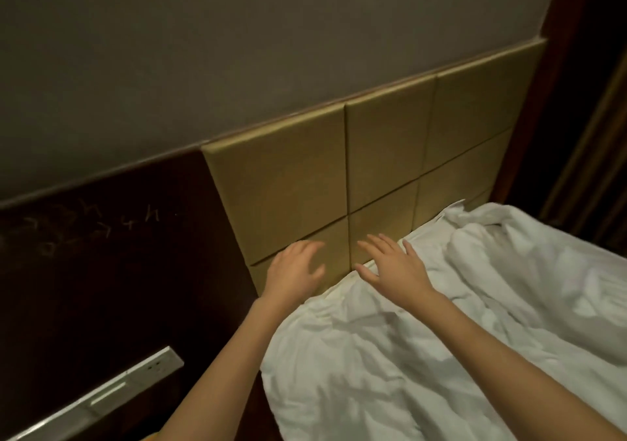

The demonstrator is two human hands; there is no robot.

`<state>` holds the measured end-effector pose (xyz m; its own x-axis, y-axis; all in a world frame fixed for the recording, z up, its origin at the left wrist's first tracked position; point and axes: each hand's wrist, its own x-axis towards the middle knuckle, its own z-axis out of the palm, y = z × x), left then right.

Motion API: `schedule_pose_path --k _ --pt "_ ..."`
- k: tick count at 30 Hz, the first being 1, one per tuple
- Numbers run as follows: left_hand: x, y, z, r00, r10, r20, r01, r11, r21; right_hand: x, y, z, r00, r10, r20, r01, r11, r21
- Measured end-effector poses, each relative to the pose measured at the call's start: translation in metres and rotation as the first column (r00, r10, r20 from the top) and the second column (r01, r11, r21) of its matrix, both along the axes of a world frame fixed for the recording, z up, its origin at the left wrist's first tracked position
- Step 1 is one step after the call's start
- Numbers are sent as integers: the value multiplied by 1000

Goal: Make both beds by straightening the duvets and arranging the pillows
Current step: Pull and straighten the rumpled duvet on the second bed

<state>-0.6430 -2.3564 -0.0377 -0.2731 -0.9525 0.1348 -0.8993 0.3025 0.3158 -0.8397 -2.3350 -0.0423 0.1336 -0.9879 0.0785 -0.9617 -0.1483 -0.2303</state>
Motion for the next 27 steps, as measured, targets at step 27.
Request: schedule_pose_path --k 27 --pt "-198 308 73 462 -886 27 882 456 -119 -79 481 64 521 -847 -104 848 527 -52"
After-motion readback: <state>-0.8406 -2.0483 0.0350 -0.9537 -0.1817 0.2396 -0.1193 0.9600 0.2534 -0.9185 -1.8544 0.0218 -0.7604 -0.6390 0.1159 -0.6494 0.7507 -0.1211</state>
